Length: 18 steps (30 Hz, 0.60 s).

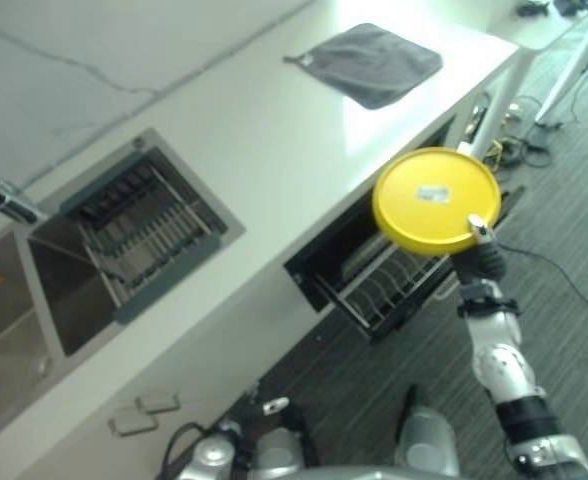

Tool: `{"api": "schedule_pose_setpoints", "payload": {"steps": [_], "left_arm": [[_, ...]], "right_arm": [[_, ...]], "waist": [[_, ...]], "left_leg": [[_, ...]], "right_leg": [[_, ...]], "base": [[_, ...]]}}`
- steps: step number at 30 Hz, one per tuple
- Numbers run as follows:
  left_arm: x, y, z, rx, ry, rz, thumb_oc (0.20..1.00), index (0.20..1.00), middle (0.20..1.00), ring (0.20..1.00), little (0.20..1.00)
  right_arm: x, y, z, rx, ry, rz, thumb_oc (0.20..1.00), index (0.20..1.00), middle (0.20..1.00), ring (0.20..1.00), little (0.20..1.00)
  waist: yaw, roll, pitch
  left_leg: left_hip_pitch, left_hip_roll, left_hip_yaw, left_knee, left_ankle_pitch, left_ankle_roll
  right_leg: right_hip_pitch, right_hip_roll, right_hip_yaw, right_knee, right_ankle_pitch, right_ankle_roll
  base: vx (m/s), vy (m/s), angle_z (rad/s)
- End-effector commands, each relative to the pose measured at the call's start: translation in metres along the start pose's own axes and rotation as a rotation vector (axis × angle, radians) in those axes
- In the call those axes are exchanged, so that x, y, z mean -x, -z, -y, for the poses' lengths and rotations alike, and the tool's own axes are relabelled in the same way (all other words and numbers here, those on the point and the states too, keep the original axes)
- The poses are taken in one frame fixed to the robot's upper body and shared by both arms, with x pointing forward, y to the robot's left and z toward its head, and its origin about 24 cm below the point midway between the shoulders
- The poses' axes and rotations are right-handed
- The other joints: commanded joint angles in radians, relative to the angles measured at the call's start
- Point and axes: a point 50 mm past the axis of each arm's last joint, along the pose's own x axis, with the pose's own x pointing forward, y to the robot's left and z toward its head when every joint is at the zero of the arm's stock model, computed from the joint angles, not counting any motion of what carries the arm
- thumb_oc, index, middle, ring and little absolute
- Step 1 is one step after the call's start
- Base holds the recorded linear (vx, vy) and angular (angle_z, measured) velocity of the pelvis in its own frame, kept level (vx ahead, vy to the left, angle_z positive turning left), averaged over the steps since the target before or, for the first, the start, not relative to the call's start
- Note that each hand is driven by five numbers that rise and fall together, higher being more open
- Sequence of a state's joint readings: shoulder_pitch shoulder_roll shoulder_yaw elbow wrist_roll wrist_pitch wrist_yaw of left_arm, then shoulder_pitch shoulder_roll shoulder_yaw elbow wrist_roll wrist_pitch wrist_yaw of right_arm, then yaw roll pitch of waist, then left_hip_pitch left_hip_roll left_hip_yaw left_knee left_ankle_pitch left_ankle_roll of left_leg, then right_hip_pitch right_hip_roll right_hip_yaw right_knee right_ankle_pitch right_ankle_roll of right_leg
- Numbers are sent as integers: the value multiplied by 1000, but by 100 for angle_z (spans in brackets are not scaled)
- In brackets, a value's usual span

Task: Place the dishes in the dishwasher.

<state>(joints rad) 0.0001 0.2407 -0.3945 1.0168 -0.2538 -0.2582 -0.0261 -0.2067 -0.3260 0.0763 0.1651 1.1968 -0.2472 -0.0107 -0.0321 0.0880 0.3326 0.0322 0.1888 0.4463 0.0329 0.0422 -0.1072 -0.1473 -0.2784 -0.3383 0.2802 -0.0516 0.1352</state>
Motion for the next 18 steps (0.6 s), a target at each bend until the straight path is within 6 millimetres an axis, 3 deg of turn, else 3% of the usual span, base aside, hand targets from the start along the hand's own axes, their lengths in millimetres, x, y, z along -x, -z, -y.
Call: {"api": "schedule_pose_setpoints", "payload": {"steps": [1, 12, 18], "left_arm": [[-5, -20, -18, -65, -19, 49, 1000, 1000, 1000, 1000, 1000], [-15, -48, -23, -53, -48, 118, 1000, 1000, 1000, 1000, 1000], [-16, -53, -26, -49, -52, 137, 1000, 1000, 1000, 1000, 1000]], "right_arm": [[-24, -21, -49, -56, -157, 140, 200, 200, 200, 200, 200], [-43, -16, -59, -41, -54, 178, 200, 200, 200, 200, 200], [-46, -5, -45, 26, 15, 129, 200, 200, 200, 200, 200]], "waist": [[20, -58, 21], [50, -46, 99], [56, -38, 124]], "left_leg": [[-47, 35, -91, 145, -81, 17], [-153, 23, -150, 162, -40, 27], [-184, 22, -160, 176, -33, 27]], "right_leg": [[74, -68, -35, -64, 66, 44], [-22, -72, -20, -20, 80, 25], [-55, -78, -18, 12, 75, 19]], "base": [[-11, 48, 13], [-57, 21, 10], [-43, 1, 2]]}}
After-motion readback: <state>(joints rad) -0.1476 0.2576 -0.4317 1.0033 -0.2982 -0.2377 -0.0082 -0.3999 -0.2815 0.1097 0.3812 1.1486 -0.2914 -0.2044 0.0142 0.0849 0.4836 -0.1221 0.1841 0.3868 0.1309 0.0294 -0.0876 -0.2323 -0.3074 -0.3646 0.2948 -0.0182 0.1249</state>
